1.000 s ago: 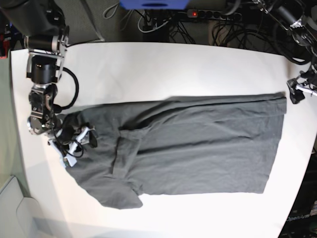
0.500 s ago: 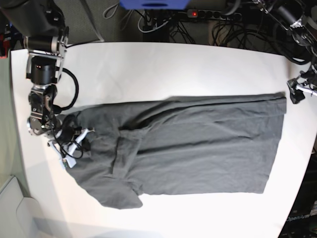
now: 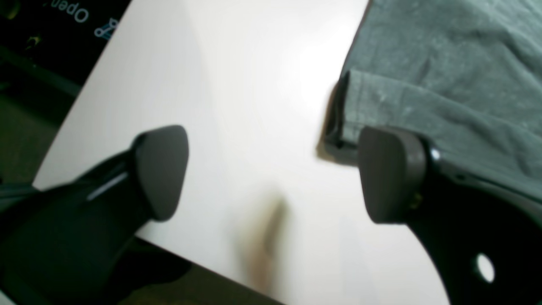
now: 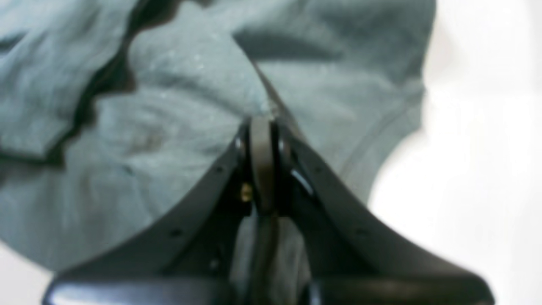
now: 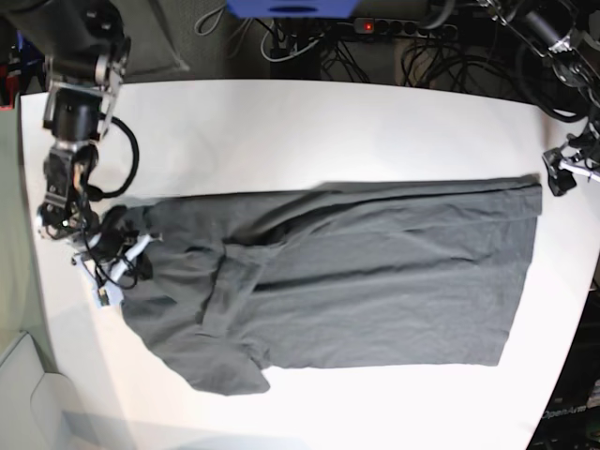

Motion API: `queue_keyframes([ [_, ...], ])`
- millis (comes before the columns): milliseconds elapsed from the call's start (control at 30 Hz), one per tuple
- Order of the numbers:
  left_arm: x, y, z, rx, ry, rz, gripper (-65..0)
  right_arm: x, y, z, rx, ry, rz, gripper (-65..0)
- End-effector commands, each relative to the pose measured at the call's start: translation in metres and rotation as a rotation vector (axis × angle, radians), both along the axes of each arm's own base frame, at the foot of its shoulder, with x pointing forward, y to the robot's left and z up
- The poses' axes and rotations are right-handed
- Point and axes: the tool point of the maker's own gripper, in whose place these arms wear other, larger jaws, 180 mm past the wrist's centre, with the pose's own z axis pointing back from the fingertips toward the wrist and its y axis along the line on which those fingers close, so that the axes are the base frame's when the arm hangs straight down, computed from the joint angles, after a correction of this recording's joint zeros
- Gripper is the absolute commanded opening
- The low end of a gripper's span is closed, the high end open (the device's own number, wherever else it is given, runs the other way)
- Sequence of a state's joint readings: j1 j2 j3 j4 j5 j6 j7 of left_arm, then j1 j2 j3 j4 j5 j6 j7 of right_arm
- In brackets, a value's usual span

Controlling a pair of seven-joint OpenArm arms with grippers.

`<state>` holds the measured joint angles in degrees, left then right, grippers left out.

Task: Layout the t-shirt on the table in an organized manner, then fold the t-shirt properly
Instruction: 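Drag the shirt side with the right gripper back toward the collar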

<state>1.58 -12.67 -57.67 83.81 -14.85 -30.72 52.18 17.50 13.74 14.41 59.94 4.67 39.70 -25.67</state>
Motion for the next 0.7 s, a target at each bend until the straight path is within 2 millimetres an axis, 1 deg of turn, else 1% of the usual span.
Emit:
queue_keyframes([
  [0, 0.009, 0.008, 0.019, 0.039, -0.051, -0.006, -3.2, 0.013, -0.003, 0.031, -0.01, -0.095, 0.005, -65.0],
  [67, 0.009, 0.009, 0.019, 0.041, -0.051, -0.006, -3.2, 0.007, 0.007, 0.036, -0.021, -0.11, 0.022, -65.0],
  [100, 0.009, 0.009, 0.019, 0.041, -0.051, -0.006, -3.2, 0.003, 0.008, 0.039, -0.032, -0.118, 0.027, -65.0],
  [200, 0.009, 0.008, 0.019, 0.041, -0.051, -0.008, -3.2, -0.015, 0.004, 0.045, -0.072, -0.125, 0.022, -65.0],
  [267, 0.009, 0.008, 0.02, 0.042, -0.051, -0.01, -3.2, -0.021, 0.007, 0.05, -0.066, -0.144, 0.012, -65.0],
  [333, 0.01, 0.009, 0.021, 0.045, -0.053, -0.01, -3.2, -0.029, 0.002, 0.055, -0.083, -0.149, -0.009, -65.0],
  [467, 0.011, 0.01, 0.022, 0.046, -0.056, -0.01, -3.2, -0.044, -0.011, 0.059, -0.118, -0.134, -0.041, -65.0],
  [667, 0.012, 0.009, 0.023, 0.048, -0.056, -0.014, -3.2, -0.067, -0.012, 0.057, -0.152, -0.122, -0.034, -65.0],
])
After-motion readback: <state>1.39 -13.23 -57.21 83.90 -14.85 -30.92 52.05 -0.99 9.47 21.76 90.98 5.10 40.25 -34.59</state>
